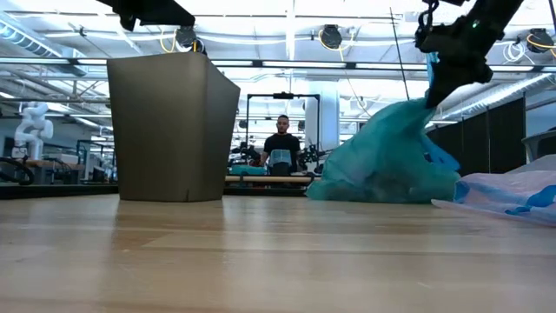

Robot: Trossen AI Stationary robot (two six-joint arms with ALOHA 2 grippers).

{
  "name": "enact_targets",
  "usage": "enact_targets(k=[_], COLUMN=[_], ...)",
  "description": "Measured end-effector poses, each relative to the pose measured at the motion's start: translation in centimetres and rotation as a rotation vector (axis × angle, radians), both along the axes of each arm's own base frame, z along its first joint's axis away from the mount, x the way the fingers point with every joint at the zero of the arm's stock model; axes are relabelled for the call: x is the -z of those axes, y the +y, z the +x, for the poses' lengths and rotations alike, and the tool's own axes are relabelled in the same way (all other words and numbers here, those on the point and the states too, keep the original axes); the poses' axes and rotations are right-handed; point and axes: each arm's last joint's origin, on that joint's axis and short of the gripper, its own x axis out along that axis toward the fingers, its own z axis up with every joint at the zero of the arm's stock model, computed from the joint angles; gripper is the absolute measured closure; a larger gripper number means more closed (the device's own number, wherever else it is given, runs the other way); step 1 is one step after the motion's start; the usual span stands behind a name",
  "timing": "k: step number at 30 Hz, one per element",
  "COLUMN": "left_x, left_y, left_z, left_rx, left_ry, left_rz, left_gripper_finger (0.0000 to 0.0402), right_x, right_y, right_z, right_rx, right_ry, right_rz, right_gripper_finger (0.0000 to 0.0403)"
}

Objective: Place trash/remove bag and relplace
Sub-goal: Remove the trash bag from the trash bin

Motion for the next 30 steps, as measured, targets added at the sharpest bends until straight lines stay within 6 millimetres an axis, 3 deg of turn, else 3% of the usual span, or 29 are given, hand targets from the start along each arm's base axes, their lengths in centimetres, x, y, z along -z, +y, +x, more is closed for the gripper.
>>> enact_targets(k=[5,13,18,23,27,30], left_x=[-0.1,-0.1,-0.1,-0.1,0.0,0.0], left_y=[0.0,0.0,0.0,0.0,0.0,0.0], left_z=[0.0,0.0,0.0,0.0,0.0,0.0], left_rx=[0.003,0.004,0.004,0.004,0.004,0.006], left_ry=[-0.01,-0.007,-0.006,-0.001,0.001,0.011], left_rz=[0.004,0.005,0.004,0.007,0.008,0.025], left_gripper_finger=[0.0402,0.0402,0.04,0.0381,0.0372,0.037], right_x=[0.5,3.1,3.2,0.4,-3.7,-6.9], right_y=[-2.3,-8.6,-10.9,-11.9,-11.7,-11.3], right_z=[0.3,1.8,1.6,1.3,1.0,0.5], right_rx=[0.144,0.253,0.254,0.26,0.251,0.247], right_ry=[0.093,0.232,0.278,0.294,0.301,0.298], right_rz=[-0.131,-0.16,-0.108,-0.119,-0.125,-0.134], right_gripper_finger=[0.0403,0.0399,0.034,0.0238,0.0169,0.0144])
